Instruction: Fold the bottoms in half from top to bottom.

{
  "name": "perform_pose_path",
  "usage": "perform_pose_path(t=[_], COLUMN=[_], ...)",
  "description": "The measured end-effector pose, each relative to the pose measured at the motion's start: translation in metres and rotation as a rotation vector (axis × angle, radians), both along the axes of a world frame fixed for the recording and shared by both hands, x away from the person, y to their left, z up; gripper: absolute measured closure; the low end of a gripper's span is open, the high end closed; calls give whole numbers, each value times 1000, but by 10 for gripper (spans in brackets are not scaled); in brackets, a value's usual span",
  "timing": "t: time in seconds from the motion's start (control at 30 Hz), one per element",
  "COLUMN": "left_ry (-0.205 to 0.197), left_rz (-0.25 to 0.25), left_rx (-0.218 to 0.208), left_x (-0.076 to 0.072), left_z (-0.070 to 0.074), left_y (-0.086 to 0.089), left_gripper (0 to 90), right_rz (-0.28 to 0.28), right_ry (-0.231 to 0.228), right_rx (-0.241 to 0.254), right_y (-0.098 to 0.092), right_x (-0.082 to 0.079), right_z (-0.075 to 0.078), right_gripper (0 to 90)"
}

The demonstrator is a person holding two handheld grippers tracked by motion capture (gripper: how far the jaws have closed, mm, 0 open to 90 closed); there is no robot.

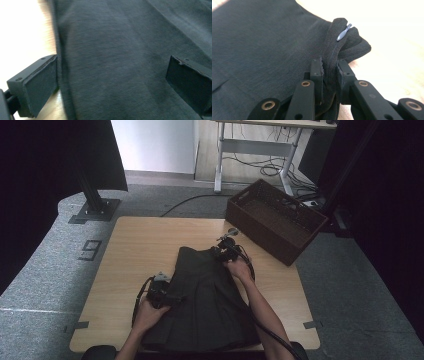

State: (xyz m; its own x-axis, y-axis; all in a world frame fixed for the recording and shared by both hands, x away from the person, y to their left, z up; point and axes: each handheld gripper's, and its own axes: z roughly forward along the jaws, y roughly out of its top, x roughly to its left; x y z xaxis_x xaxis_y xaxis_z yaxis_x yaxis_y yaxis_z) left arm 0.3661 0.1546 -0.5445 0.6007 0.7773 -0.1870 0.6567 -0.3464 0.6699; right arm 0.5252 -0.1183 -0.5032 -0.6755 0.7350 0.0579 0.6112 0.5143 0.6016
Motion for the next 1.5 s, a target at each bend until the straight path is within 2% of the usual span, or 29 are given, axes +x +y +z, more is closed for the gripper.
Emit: perform_pose_path(t=[0.03, 0.2, 0.4, 0.6, 0.77, 0.93, 1.1, 1.2, 1.4, 1.5], left_ry=[-38, -47, -53, -54, -53, -49, -45, -47, -39, -35], left_rz=[21, 59, 91, 96, 101, 130, 133, 132, 118, 84], left_rx=[110, 121, 129, 129, 132, 143, 148, 146, 142, 140], left_x=[-3, -4, -4, -4, -3, -2, -1, -2, -1, 0], left_z=[-1, -2, -3, -3, -3, -2, -2, -2, -1, -1], left_y=[-7, -7, -8, -8, -7, -4, -2, -2, 0, 4], left_gripper=[0, 0, 0, 0, 0, 0, 0, 0, 0, 0], right_rz=[8, 36, 89, 165, 219, 266, 317, 346, 386, 411], right_ry=[-17, -60, -114, -179, -212, -227, -217, -208, -170, -140], right_rx=[16, 53, 116, 155, 188, 224, 260, 263, 245, 234], right_y=[-1, -3, -9, -12, -19, -28, -37, -42, -52, -54], right_x=[-2, -11, -29, -56, -81, -108, -140, -157, -182, -192], right_z=[6, 22, 54, 86, 101, 109, 110, 107, 99, 93], right_gripper=[782, 785, 788, 792, 797, 801, 805, 808, 813, 814])
